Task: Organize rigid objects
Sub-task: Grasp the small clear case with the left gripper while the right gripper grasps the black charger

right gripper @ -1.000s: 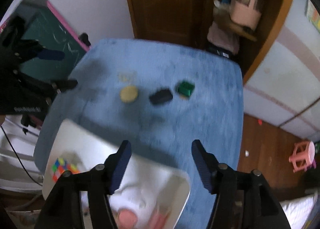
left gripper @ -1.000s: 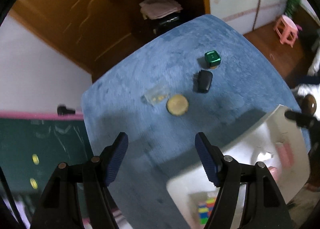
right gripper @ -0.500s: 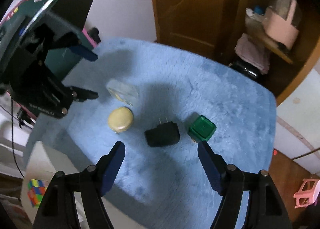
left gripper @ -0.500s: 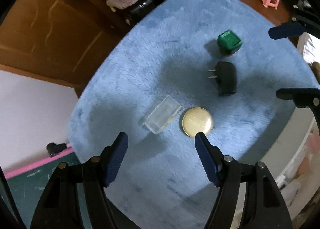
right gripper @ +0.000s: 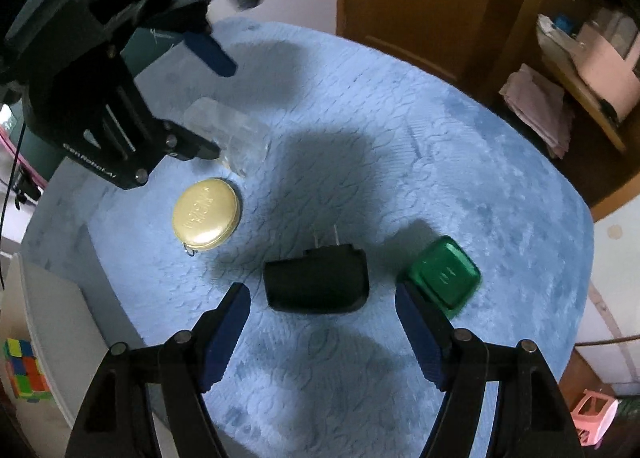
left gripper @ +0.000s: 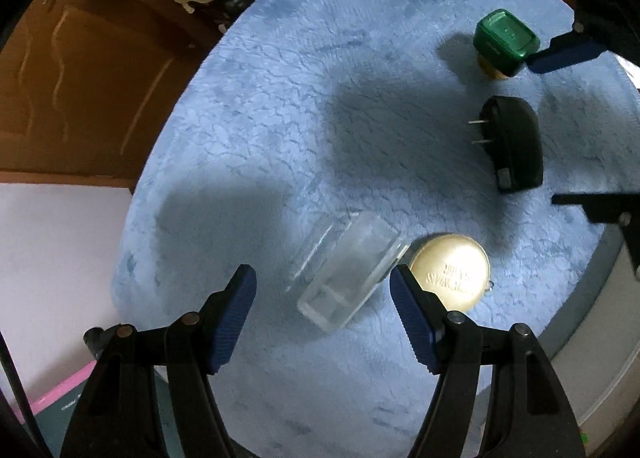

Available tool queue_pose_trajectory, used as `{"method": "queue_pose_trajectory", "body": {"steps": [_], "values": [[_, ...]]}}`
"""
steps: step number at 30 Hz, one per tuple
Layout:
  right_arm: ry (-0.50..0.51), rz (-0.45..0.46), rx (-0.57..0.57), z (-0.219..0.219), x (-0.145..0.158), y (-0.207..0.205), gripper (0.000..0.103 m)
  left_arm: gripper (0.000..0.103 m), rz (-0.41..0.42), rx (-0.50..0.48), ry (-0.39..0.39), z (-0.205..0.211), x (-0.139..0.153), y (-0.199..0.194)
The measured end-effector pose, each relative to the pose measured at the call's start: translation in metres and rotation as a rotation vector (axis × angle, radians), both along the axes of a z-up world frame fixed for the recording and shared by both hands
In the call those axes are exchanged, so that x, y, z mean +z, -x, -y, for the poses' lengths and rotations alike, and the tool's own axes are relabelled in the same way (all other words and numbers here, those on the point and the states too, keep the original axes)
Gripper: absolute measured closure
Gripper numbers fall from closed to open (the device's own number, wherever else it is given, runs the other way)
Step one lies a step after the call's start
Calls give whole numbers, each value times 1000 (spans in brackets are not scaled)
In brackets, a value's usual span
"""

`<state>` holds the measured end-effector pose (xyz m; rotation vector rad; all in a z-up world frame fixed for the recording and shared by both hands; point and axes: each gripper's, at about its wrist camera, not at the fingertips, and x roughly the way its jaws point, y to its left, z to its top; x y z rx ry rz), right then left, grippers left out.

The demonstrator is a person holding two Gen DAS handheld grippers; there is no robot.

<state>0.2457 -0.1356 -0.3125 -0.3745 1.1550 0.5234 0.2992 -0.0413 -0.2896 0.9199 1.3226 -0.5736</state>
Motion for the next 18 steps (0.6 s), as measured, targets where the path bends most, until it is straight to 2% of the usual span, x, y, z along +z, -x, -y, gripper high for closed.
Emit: {"method": "queue_pose_trajectory", "body": {"steps": [7, 8, 10, 12, 18], "values": [[52, 6, 40, -14, -18, -5, 27, 32, -26, -61, 5, 11, -12, 0], [59, 5, 44, -16, -21, -5, 29, 36, -32, -64, 10, 12, -13, 1], [75, 2, 52, -18, -26, -5, 39, 48, -56, -67, 23, 12, -16, 2], [81, 4, 53, -19, -30, -4, 41, 61, -75, -72, 30, 13, -19, 5], [89, 12, 48, -20, -28, 0, 41, 66, -73, -56, 62, 14, -19, 13]]}}
